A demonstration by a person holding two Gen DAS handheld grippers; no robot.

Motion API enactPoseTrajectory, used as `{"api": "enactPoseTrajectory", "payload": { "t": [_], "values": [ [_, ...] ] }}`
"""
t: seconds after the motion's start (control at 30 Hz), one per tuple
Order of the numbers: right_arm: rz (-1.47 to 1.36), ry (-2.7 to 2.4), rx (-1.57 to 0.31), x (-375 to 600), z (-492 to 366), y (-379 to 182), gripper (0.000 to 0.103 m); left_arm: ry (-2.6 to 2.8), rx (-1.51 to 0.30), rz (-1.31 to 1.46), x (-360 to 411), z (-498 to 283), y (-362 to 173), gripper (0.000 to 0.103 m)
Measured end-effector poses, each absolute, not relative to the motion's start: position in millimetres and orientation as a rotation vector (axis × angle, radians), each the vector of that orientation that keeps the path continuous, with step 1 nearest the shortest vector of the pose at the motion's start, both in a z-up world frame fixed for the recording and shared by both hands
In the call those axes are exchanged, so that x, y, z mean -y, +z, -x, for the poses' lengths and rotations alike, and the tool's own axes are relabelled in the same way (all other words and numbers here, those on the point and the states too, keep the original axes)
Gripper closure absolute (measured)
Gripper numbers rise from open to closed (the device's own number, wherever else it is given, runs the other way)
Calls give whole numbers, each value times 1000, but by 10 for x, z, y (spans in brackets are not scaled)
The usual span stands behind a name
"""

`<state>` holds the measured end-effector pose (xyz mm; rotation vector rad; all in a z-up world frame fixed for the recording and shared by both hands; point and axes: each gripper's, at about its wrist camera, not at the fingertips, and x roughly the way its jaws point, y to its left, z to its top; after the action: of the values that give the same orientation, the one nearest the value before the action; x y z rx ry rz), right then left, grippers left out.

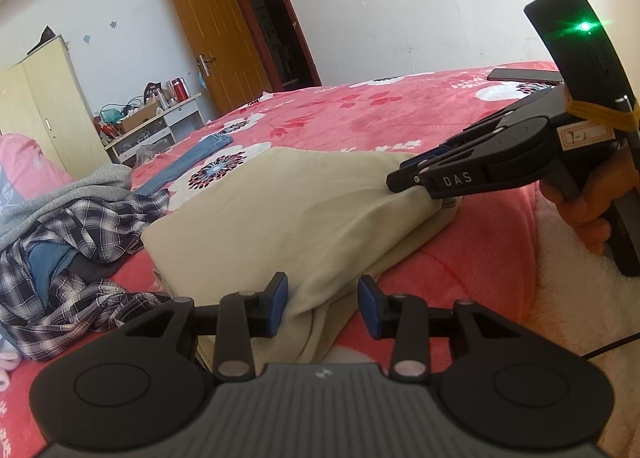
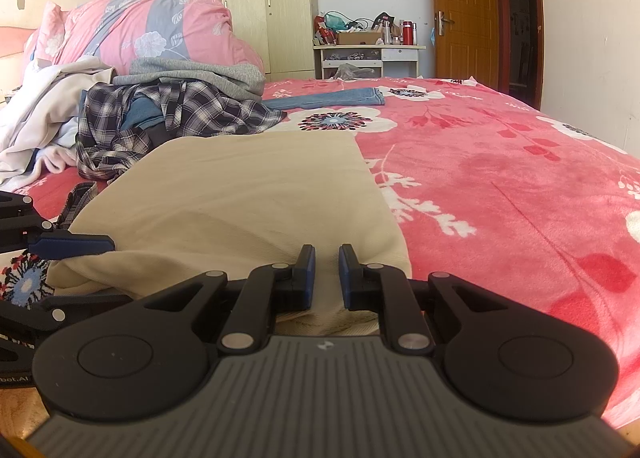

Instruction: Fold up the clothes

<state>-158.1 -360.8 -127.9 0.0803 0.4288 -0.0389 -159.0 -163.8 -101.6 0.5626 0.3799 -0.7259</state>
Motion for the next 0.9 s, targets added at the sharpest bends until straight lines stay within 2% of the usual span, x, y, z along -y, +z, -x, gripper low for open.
{"api": "enactPoseTrajectory", "payload": {
  "t": [0.47,0.9],
  "values": [
    [-87,-36,-428,3614,1584,-1281,91,-727,-380,-582,1646,1588,-1003,63],
    [-149,-11,-420,3709,1591,-1292,91,-659,-370,-552,1670,1492,-645,64]
  ]
}}
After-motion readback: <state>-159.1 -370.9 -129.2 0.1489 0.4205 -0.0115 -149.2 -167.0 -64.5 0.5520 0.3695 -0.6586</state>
